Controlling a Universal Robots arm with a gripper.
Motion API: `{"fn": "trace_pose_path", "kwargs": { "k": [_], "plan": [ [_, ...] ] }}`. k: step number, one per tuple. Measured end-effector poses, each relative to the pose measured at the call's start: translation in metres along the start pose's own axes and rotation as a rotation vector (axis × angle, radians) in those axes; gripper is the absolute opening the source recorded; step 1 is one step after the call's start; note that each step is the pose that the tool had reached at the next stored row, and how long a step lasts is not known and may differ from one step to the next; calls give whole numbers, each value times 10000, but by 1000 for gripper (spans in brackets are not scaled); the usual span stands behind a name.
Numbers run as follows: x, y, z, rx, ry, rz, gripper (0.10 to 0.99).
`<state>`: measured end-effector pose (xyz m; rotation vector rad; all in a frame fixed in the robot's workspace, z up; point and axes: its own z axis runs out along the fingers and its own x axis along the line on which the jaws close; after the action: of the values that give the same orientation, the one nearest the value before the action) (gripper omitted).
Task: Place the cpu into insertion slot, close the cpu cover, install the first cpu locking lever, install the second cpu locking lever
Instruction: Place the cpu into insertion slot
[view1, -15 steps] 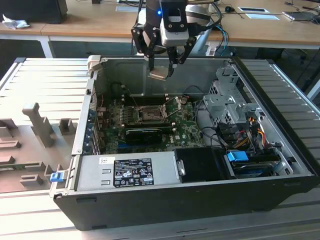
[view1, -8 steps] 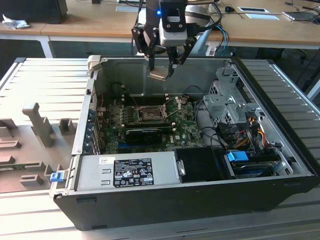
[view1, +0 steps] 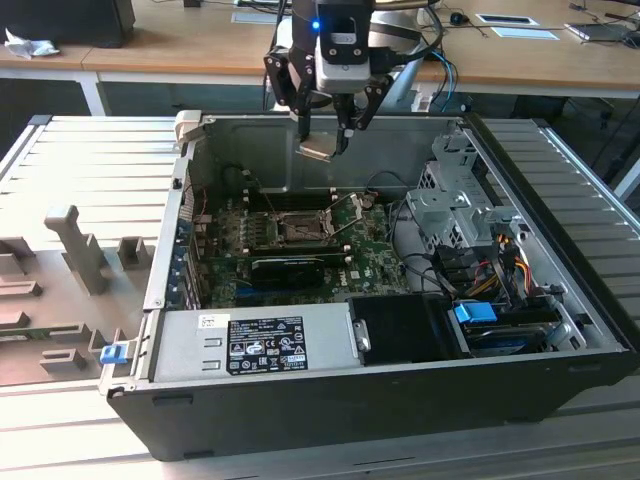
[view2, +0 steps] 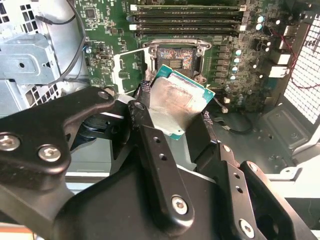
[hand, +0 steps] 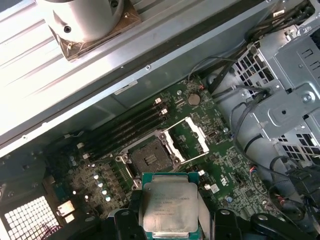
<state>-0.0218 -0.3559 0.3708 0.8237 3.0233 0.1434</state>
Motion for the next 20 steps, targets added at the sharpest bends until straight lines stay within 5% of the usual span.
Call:
{"fn": "trace_pose_path", "kwargs": {
  "k": [20],
  "plan": [
    [0,-1,6,-20,-92,1026,525]
  ]
}}
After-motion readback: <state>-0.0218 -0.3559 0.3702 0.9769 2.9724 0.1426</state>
